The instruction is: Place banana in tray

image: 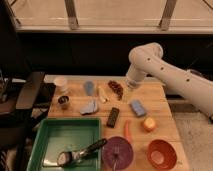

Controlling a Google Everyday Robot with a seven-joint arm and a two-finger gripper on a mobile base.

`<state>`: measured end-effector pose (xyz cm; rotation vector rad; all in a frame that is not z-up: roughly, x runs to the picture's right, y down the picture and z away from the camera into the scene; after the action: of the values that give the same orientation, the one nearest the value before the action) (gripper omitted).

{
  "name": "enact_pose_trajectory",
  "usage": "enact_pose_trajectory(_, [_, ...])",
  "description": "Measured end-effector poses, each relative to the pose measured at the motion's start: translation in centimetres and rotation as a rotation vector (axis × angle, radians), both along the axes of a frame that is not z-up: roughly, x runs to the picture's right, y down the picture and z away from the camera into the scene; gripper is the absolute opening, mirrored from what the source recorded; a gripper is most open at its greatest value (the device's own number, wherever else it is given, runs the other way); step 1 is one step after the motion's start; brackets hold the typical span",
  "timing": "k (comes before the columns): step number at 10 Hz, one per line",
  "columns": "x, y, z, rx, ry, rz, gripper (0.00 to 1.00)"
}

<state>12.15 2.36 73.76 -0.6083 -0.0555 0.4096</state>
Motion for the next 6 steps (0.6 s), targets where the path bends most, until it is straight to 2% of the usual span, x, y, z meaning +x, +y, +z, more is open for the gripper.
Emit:
enact_pose_trajectory(2, [0.1, -0.5, -0.1, 0.002, -0.010, 0.034, 0.65])
enact_pose_trajectory(3, [-0.2, -1.3, 0.2, 0.016, -0.050, 0.100, 0.65])
enact_pose_trajectory(4, [-0.7, -2.1, 0.8, 0.048, -0.115, 0.176, 0.65])
enact_pose_trajectory(5, [-1.7, -3.0, 1.6, 0.071, -0.166, 0.228, 0.65])
enact_pose_trajectory(6, [-2.5, -4.0, 2.2, 0.077, -0.191, 0.257, 0.65])
